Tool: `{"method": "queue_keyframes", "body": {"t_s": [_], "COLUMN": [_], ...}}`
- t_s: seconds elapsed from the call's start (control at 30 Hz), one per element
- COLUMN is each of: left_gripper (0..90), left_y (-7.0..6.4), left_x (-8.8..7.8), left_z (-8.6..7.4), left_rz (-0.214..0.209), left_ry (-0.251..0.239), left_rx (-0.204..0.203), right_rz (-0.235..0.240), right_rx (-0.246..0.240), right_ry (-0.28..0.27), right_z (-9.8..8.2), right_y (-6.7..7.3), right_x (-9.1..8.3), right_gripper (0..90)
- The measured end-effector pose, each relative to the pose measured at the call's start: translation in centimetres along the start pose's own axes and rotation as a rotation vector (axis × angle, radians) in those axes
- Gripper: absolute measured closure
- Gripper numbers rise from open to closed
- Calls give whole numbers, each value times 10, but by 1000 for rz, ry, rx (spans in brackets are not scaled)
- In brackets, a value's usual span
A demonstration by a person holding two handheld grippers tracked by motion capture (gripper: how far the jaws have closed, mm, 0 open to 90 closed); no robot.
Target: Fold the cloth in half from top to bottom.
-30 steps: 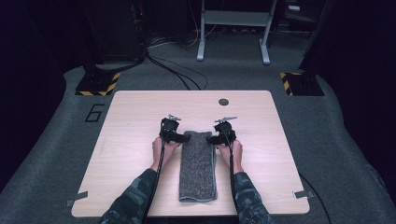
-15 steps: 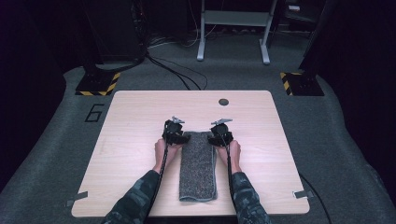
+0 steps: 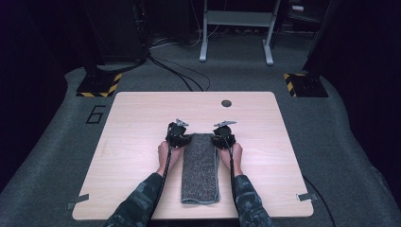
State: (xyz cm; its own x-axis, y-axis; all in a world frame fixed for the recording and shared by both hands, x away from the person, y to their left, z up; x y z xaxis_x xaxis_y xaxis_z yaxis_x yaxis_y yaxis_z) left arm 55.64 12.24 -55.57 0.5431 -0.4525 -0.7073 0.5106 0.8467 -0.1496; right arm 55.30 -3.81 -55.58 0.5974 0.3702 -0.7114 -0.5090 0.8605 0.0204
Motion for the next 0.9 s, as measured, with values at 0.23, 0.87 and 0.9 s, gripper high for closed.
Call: {"method": "queue_keyframes", "body": {"t_s": [0.23,0.87,0.9], "left_gripper": [853,852,852], "left_y": [-3,3,5], "left_x": [-12,-34,-35], "left_z": [7,33,35], "left_rz": [-6,22,26], "left_ry": [-69,-171,-175], "left_rx": [-9,17,20], "right_rz": [-7,-40,-36], "right_rx": [-12,-91,-94], "right_ry": [-49,-154,-161], "right_z": [2,40,43], "right_y": [-2,-2,-2], "right_x": [-10,-31,-32], "right_gripper": [848,848,848]}}
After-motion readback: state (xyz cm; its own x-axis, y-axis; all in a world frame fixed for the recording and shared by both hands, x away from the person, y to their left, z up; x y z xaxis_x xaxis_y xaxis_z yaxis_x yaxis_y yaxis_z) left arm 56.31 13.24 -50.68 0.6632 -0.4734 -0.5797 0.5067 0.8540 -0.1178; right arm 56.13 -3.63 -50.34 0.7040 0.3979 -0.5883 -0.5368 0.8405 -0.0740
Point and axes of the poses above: each handheld gripper's, and its own axes: x roughly forward along the jaws, z roughly out of its top, y roughly to its left, the point moved 6 cm from there along x, roughly forward along the jaws, and after that the axes turned 6 degrees about -x, right-handed, at the moved point
